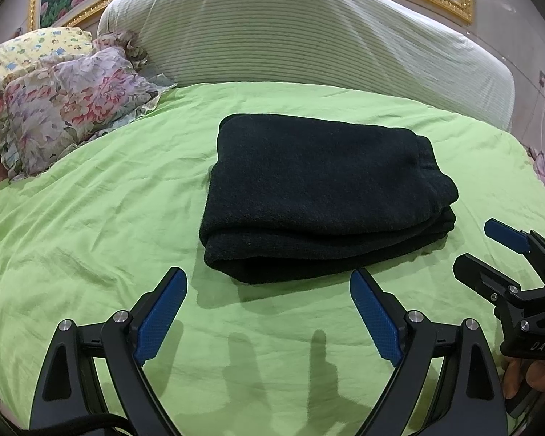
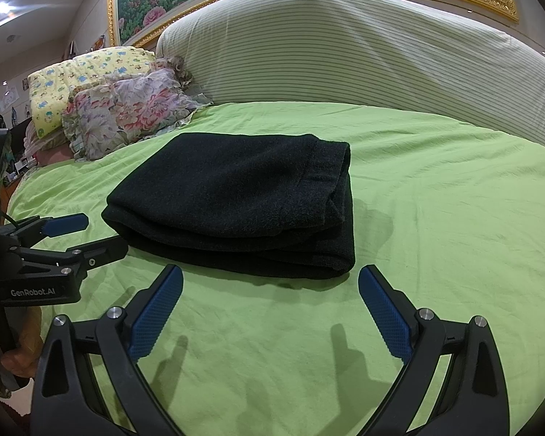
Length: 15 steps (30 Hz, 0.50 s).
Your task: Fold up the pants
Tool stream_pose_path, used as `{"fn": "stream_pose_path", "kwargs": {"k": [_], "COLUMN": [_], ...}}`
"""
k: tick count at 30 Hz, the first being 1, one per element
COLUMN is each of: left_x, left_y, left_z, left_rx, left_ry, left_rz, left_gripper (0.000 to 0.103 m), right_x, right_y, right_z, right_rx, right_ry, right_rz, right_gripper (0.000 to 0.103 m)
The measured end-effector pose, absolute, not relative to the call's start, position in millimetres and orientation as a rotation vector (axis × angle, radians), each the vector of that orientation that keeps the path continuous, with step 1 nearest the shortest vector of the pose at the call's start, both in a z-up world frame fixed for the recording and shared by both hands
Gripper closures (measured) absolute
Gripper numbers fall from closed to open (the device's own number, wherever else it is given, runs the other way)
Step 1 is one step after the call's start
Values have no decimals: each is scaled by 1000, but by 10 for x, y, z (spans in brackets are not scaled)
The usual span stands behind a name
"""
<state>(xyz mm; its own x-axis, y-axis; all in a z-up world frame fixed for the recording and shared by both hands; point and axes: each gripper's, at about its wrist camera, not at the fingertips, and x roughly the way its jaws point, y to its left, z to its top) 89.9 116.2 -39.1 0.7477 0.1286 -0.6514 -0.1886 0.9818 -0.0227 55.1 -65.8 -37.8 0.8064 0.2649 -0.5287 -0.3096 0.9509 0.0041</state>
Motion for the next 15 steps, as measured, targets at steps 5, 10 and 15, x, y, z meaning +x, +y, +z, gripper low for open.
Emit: {"fn": "stream_pose_path", "kwargs": {"k": [5,10,15], "left_x": [863,823,822], "left_y": [1147,1103,1115], "left_z": [-356,-315,-266], "left_rx": [-94,-81,-96], "left_ry": [692,674,664], "left_rz": [177,173,176], "left_gripper": [11,11,11], "right_x": [536,515,501], "right_y": [-659,-714,-745], "right_z": [-392,-375,-285], "right_rx": [-81,-47,-24], "right_ry": [553,544,526], "right_rz": [309,323,333], "right_gripper": [6,6,6]}}
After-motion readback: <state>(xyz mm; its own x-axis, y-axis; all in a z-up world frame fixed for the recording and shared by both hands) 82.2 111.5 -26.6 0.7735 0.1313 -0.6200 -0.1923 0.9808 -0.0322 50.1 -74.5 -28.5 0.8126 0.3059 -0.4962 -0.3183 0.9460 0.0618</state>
